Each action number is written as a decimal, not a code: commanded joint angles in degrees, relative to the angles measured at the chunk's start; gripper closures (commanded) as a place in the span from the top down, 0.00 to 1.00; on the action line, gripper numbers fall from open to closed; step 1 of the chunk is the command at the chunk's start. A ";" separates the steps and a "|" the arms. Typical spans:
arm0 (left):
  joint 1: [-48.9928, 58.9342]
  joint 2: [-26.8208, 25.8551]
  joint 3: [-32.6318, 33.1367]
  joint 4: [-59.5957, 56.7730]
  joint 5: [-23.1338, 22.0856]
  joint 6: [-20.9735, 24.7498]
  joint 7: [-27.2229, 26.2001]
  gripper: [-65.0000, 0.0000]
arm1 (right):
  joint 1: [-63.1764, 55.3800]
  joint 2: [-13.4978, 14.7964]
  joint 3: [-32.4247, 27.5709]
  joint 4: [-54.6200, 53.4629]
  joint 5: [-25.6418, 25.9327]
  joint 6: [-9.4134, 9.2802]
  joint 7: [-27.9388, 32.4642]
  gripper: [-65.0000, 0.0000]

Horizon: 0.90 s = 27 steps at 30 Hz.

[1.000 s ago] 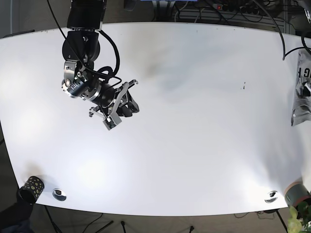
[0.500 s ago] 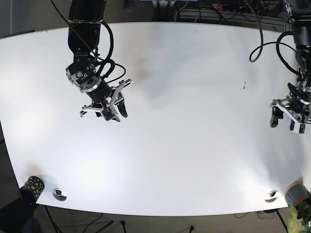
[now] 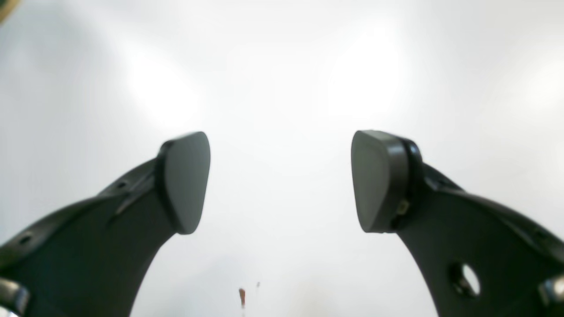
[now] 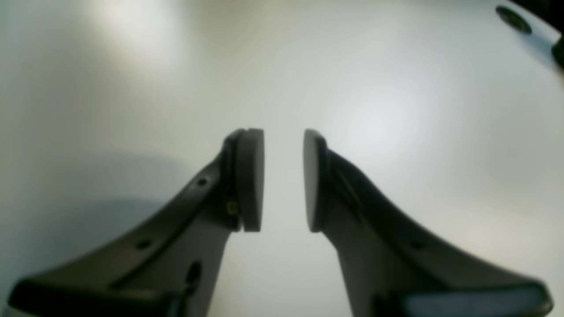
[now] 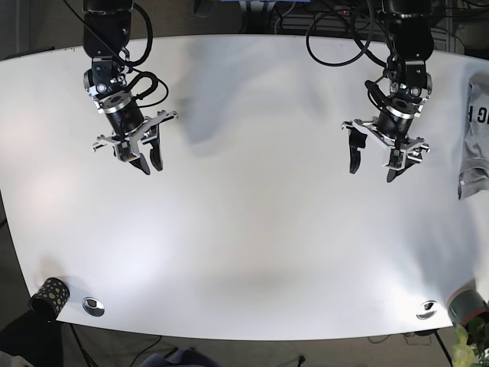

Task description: Fold the T-shirt properly

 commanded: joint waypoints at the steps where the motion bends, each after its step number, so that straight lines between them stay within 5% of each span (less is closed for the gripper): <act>1: 2.83 1.23 -0.21 5.08 -0.42 0.12 -1.52 0.69 | -2.39 1.93 0.28 3.36 4.46 0.01 1.44 0.23; 14: 28.94 6.68 -0.21 18.53 -0.60 0.12 -1.52 0.69 | -23.58 2.46 6.78 11.36 18.17 0.45 1.44 0.23; 23: 45.82 8.53 -0.12 22.57 -0.60 0.12 -1.43 0.69 | -40.28 2.46 9.16 18.04 22.83 0.45 1.35 0.23; 27: 50.66 9.06 -0.92 22.31 -0.60 0.12 2.97 0.69 | -48.37 2.46 8.89 18.83 23.27 0.45 1.26 0.23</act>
